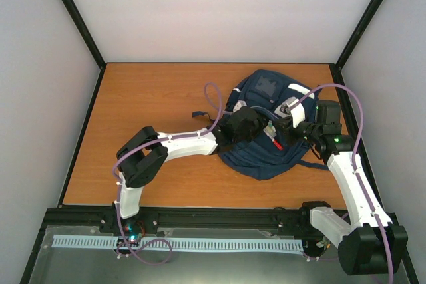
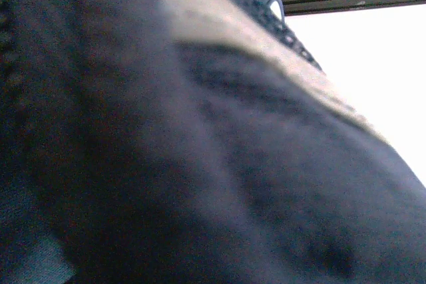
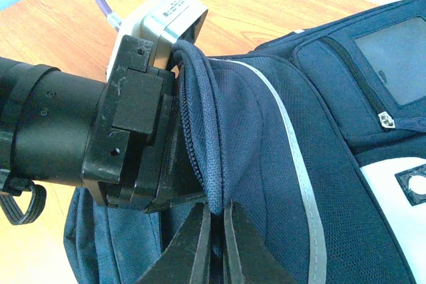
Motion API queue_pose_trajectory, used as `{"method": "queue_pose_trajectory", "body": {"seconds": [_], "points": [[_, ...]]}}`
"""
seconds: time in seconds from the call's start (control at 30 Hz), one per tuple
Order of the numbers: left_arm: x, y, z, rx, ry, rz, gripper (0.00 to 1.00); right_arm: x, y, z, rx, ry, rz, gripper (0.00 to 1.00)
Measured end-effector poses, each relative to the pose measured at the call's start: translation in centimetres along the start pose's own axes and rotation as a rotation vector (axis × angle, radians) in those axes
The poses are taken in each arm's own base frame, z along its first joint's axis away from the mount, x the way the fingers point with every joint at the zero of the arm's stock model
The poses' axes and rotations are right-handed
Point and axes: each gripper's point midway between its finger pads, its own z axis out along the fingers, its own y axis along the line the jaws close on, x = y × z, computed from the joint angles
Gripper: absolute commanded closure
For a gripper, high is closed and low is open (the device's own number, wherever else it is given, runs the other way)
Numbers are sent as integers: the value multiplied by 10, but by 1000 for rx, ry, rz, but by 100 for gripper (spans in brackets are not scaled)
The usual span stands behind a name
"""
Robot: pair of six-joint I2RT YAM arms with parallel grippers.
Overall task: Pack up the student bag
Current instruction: Place the stationery in the student bag.
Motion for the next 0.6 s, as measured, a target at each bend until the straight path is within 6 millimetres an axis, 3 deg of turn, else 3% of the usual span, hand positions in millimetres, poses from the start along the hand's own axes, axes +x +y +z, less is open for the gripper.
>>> {"method": "queue_pose_trajectory", "body": {"seconds": [0.37, 0.6], "points": [[2, 1, -3, -16, 14, 18, 60, 0, 0, 0, 0, 0, 0, 97], [8, -6, -31, -35, 68, 104, 54, -1, 4, 0, -20, -6, 0, 97]]}}
